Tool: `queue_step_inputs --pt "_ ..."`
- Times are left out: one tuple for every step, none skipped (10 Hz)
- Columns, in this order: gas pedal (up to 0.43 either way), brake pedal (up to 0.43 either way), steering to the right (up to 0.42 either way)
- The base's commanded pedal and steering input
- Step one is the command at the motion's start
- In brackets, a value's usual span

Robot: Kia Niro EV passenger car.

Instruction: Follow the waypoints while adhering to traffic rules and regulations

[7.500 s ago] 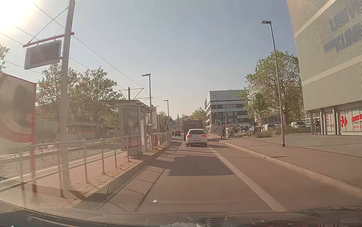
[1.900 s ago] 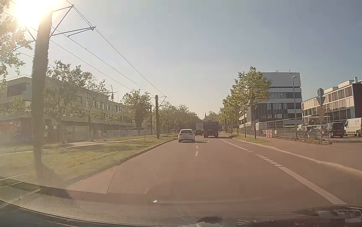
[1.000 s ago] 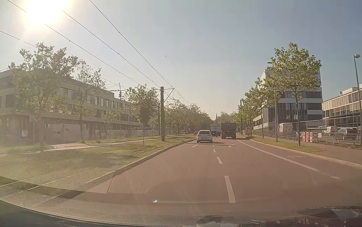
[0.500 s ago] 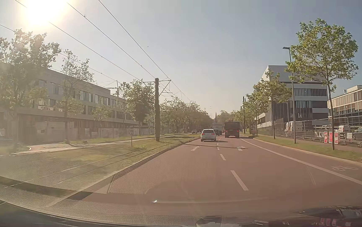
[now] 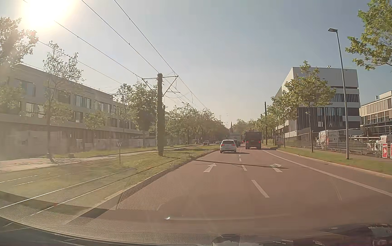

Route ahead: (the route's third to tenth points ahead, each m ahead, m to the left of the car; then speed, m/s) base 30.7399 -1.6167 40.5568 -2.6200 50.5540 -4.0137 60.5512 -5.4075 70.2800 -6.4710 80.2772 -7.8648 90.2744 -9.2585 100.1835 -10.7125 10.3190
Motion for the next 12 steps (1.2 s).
queue_step_inputs --pt "0.150 0.000 0.018" --pt "0.150 0.000 0.024" --pt "0.150 0.000 0.029" --pt "0.150 0.000 0.031" --pt "0.150 0.000 0.030" --pt "0.150 0.000 0.029" --pt "0.150 0.000 0.028" --pt "0.138 0.000 0.026" --pt "0.118 0.000 0.024" --pt "0.110 0.000 0.023" --pt "0.067 0.000 0.023" --pt "0.008 0.000 0.023"
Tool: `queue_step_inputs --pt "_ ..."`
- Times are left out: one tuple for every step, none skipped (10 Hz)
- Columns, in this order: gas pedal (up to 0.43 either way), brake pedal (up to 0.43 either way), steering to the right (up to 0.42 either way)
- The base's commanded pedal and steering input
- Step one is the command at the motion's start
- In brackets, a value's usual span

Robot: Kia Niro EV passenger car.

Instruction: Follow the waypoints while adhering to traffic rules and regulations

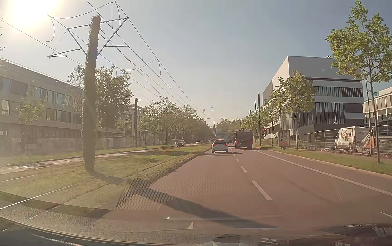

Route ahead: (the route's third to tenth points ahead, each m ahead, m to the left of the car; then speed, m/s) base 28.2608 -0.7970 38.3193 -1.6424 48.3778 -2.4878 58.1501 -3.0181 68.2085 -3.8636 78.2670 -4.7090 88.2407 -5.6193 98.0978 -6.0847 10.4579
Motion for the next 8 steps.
queue_step_inputs --pt "0.000 0.000 0.022" --pt "0.000 0.000 0.021" --pt "0.000 0.000 0.019" --pt "0.000 0.000 0.016" --pt "0.000 0.000 0.013" --pt "0.000 0.000 0.012" --pt "0.000 0.000 0.012" --pt "0.000 0.000 0.012"
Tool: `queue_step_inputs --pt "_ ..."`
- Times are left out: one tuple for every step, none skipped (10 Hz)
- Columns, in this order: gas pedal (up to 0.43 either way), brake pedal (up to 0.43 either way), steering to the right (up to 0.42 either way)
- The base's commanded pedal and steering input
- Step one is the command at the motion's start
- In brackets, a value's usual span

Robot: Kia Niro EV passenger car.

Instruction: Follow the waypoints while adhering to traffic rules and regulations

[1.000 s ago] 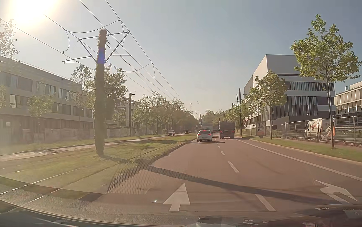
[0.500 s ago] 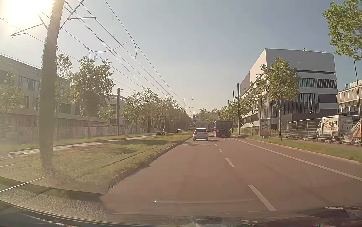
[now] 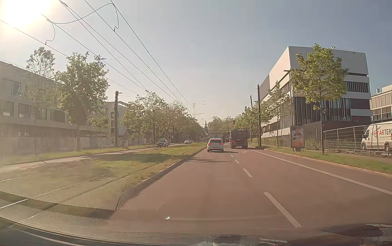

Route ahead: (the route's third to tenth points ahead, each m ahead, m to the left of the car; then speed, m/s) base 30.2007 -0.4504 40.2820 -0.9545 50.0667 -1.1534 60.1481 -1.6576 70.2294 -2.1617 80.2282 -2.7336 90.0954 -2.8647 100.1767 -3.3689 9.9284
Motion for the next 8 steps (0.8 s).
queue_step_inputs --pt "0.000 0.000 0.011" --pt "0.000 0.000 0.011" --pt "0.000 0.000 0.011" --pt "0.000 0.000 0.011" --pt "0.000 0.000 0.011" --pt "0.000 0.000 0.011" --pt "0.000 0.000 0.011" --pt "0.000 0.000 0.011"
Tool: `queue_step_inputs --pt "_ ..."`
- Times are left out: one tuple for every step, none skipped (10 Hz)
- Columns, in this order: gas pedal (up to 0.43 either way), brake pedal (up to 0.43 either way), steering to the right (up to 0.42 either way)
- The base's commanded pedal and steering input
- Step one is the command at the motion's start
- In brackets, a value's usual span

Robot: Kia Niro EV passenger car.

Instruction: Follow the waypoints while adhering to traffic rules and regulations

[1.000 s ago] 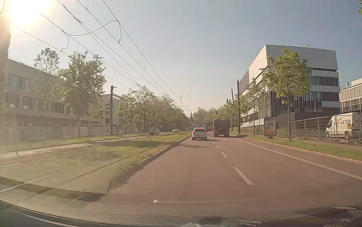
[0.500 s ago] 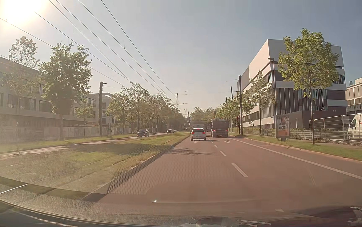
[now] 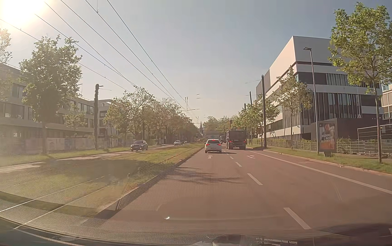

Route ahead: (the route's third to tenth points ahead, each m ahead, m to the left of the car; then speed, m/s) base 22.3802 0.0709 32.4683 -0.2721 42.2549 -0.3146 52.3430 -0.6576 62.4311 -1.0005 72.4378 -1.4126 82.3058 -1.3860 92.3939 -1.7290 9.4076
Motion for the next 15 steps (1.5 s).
queue_step_inputs --pt "0.000 0.000 0.011" --pt "0.000 0.000 0.011" --pt "0.000 0.000 0.011" --pt "0.000 0.000 0.011" --pt "0.000 0.000 0.011" --pt "0.000 0.000 0.010" --pt "0.000 0.000 0.010" --pt "0.000 0.000 0.009" --pt "0.000 0.000 0.008" --pt "0.000 0.000 0.007" --pt "0.000 0.000 0.006" --pt "0.000 0.000 0.005" --pt "0.000 0.000 0.004" --pt "0.000 0.000 0.004" --pt "0.000 0.000 0.004"
